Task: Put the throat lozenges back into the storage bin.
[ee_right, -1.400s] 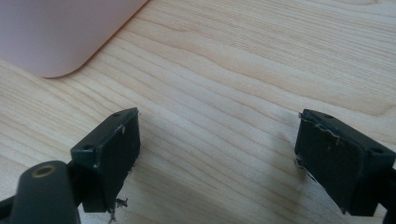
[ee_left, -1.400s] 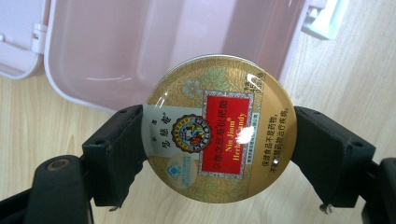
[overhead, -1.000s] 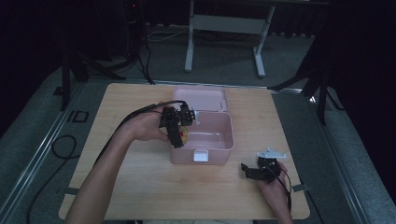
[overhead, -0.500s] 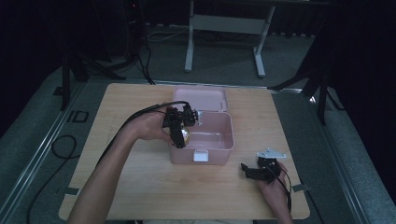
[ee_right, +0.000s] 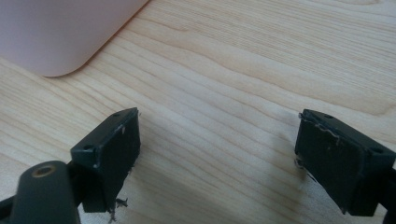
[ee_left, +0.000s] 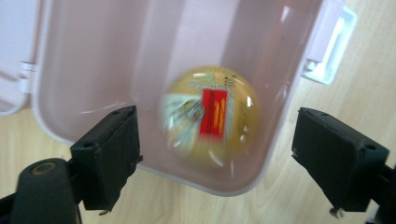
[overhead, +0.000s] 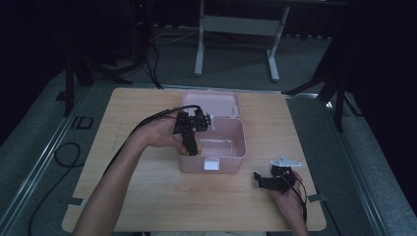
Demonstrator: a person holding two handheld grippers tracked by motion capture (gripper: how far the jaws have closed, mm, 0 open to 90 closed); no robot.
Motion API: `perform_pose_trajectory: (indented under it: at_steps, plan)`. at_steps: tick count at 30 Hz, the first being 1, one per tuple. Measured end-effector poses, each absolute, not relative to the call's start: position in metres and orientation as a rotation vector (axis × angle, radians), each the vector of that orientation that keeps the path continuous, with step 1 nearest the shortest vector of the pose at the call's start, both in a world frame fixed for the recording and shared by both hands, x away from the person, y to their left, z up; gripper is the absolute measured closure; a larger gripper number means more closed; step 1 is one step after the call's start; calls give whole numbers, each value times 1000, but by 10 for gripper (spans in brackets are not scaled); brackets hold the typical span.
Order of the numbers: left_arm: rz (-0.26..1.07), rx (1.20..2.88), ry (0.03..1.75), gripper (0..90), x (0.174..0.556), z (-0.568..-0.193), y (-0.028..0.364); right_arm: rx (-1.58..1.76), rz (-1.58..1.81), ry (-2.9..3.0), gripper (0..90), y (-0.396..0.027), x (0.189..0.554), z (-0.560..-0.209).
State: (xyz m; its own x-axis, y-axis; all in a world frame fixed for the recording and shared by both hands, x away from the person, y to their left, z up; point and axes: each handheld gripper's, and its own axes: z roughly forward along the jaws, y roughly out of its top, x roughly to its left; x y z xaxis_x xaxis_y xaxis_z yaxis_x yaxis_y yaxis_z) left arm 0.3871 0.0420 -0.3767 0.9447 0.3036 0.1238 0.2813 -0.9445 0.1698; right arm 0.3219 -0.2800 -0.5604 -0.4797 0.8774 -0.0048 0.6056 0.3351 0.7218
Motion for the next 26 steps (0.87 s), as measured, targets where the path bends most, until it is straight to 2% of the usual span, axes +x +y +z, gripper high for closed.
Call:
perform_pose_trajectory:
  at_steps: [26]
  plan:
    - [342, 2820, 591, 179, 372, -374, 98, 1307, 942, 2210, 140, -280, 322, -561]
